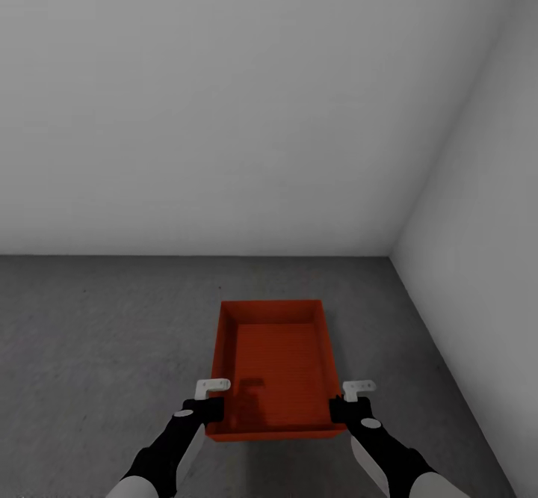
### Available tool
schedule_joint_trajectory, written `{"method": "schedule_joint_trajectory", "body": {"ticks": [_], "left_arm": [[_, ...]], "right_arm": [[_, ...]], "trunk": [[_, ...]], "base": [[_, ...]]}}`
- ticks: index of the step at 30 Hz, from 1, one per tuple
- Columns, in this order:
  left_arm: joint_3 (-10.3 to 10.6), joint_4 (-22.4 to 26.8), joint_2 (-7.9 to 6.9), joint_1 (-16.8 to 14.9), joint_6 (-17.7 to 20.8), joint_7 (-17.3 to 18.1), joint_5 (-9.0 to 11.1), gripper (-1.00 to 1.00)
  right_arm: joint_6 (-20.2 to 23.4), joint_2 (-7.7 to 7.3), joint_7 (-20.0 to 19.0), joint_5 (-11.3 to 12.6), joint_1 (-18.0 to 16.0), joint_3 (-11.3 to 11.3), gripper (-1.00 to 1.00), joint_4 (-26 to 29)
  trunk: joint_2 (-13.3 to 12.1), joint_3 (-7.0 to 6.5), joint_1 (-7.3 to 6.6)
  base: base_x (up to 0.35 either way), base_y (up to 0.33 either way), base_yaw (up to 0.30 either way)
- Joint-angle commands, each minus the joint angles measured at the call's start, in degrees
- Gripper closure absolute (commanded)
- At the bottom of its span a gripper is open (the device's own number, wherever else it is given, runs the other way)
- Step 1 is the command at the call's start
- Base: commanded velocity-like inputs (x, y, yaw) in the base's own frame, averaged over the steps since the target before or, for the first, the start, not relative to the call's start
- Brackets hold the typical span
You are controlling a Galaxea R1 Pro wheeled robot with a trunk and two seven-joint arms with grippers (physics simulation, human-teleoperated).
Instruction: Move the two storage containers from the living room to the garage. In the garage, place one container on the floor and stack the other container on top of it (either order is fine).
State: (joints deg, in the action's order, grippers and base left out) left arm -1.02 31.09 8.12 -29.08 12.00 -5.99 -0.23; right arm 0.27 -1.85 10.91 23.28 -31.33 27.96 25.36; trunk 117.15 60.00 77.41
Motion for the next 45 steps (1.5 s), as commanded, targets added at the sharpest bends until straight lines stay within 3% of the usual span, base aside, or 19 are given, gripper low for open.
{"method": "schedule_joint_trajectory", "body": {"ticks": [1,12,45], "left_arm": [[-0.4,0.3,-0.04,0.0,-1.1,-0.4,-0.7,1.00],[-0.4,0.2,-0.04,0.0,-1.1,-0.4,-0.7,1.00],[-0.4,-0.1,-0.04,0.0,-1.1,-0.4,-0.7,1.00]], "right_arm": [[0.0,-1.15,0.3,1.0,-0.1,-1.2,1.00,-2.9],[0.0,-1.14,0.3,1.0,-0.1,-1.2,1.00,-2.9],[0.0,-1.22,0.3,1.0,-0.1,-1.2,1.00,-2.9]], "trunk": [[0.0,0.10,-0.01],[0.0,0.33,-0.01],[0.0,2.97,-0.01]], "base": [[0.000,0.000,0.000],[0.000,0.000,0.000],[0.000,0.000,0.000]]}}
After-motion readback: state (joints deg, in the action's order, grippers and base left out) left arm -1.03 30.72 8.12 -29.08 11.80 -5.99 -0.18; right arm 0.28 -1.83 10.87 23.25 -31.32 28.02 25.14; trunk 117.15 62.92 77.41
